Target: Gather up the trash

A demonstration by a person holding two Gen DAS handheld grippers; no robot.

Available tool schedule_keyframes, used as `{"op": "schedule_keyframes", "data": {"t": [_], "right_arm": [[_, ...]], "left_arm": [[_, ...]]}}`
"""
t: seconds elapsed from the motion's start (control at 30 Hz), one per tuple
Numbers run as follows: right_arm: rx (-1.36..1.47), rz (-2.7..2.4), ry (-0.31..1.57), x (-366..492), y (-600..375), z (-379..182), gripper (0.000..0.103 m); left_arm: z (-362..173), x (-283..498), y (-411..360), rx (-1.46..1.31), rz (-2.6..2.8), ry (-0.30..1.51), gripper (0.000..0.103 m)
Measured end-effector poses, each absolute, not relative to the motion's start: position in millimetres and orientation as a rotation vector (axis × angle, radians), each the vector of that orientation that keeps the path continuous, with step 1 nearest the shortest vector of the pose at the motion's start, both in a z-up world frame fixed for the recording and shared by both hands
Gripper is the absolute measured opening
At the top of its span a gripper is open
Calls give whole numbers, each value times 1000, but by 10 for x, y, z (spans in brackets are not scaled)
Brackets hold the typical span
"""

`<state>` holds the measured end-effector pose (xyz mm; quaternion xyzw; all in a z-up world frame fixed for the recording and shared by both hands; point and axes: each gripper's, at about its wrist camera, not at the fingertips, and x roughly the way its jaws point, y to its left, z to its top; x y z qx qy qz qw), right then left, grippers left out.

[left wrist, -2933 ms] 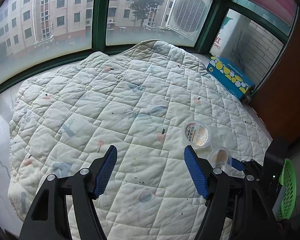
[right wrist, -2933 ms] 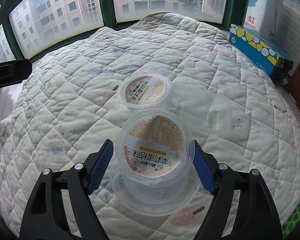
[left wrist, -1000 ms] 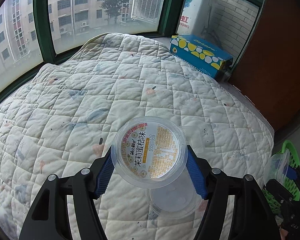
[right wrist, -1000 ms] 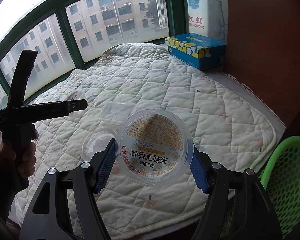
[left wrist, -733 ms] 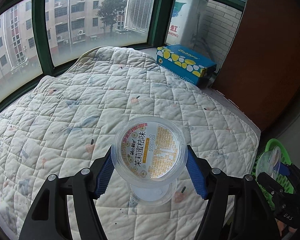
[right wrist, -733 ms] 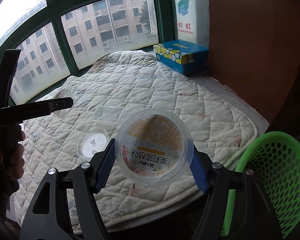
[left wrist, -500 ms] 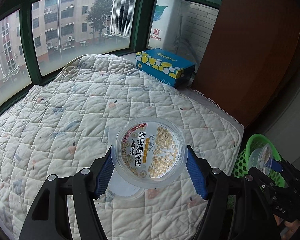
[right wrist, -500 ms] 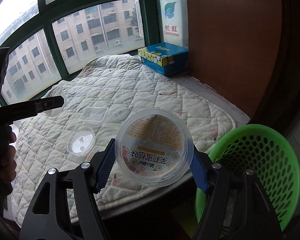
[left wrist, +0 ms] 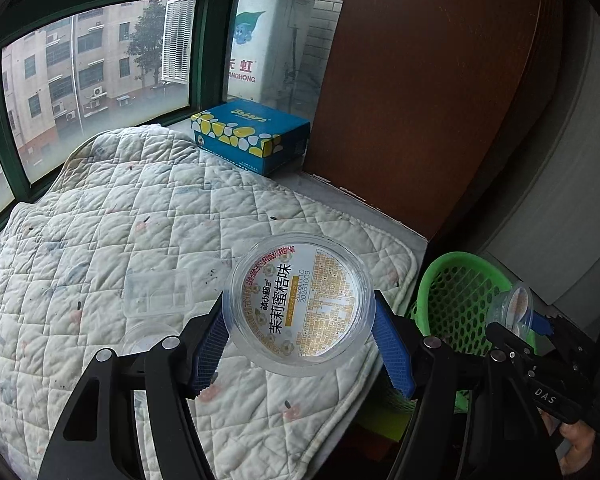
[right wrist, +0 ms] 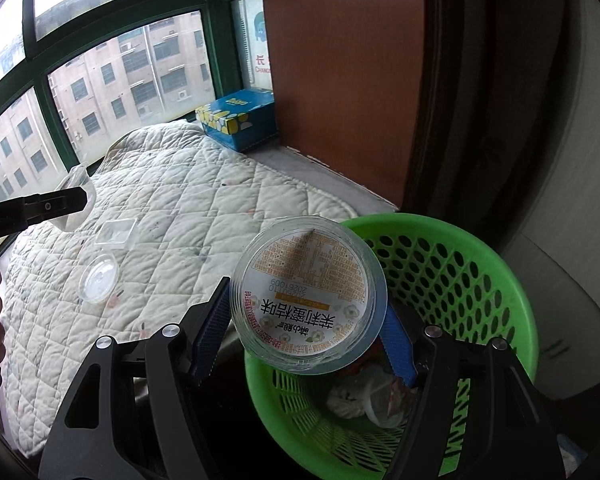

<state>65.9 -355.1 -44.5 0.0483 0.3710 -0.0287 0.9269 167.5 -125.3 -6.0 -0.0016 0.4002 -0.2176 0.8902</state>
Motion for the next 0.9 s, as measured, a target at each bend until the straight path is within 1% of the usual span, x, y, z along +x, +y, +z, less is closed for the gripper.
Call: {"op": "schedule_keyframes", "data": {"t": [0.4,0.47,0.5,0.9], "right_arm": [[135,-190,765,453,-4114,-496,70],[144,-197,768,408,-4175,-513,76],[142,-201,766,387,-4193,-515,77],[162,-218,737,205,-4381,-475,80]], "left_arm": [[34,1594,-1859,41,-551,823,65],[44,1583,-1957,48,-563,823,65],[46,1574,-1995,52,-570,824,65],[35,1488,-2437,92,-630,842,65]]}}
